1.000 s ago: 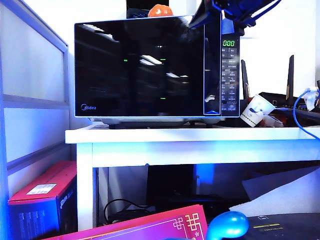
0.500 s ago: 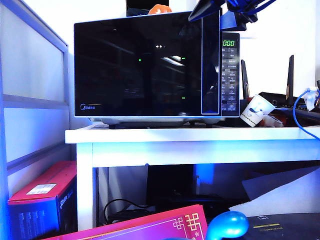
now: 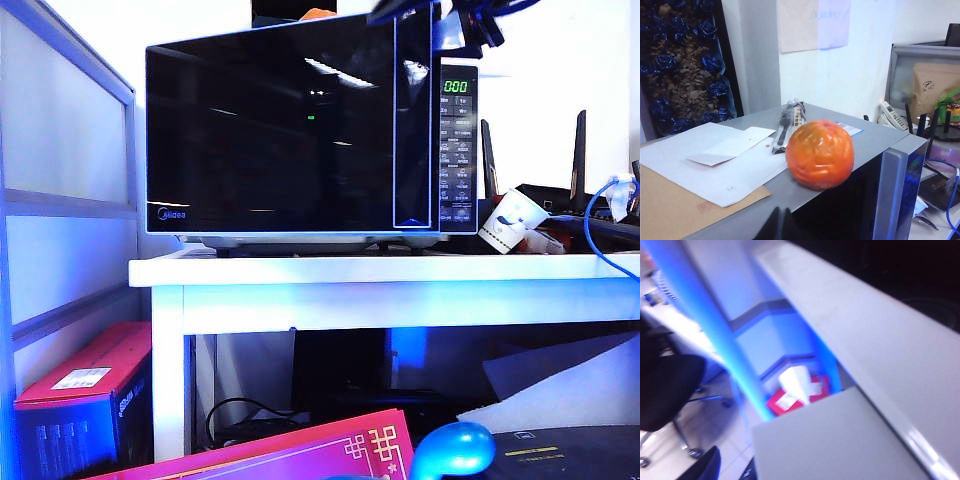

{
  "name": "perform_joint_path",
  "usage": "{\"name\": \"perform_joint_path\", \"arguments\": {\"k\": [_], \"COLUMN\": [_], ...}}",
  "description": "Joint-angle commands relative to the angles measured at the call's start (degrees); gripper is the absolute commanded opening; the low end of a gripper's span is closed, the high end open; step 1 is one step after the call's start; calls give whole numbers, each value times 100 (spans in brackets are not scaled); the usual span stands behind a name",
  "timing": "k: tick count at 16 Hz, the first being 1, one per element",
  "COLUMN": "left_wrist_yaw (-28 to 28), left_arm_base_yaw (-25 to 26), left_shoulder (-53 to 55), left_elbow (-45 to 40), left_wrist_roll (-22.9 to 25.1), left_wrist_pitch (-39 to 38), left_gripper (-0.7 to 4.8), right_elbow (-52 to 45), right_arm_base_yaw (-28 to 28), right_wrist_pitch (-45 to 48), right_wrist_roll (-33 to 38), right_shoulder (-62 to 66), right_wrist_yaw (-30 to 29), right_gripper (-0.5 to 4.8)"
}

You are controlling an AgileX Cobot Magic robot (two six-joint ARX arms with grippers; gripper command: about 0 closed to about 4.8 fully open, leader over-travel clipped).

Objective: Open the microwave door, place the orange inside the microwave, then close the microwave door.

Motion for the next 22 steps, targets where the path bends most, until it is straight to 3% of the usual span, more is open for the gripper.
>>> {"name": "perform_joint_path", "arguments": {"k": [1, 10, 12, 22], "left_wrist_yaw": [7, 223, 439, 450], "left_arm_base_yaw": [-2, -37, -66, -155], "left_shoulder": [-31, -26, 0, 385], "left_elbow": [13, 11, 11, 11], "left_wrist_roll": [-22, -24, -22, -22], "left_wrist_pitch": [52, 50, 39, -17], "left_gripper": [-5, -5, -5, -5], "right_elbow": [278, 295, 299, 299], "right_arm_base_yaw": [92, 92, 92, 92], "right_wrist_pitch": [1453, 1257, 1261, 1169], "right_wrist_roll": [-210, 205, 203, 203], "right_shoulder": [-372, -667, -682, -824], "right_wrist_yaw": [-710, -1438, -1436, -1569], "right_gripper": [315, 314, 314, 314]}}
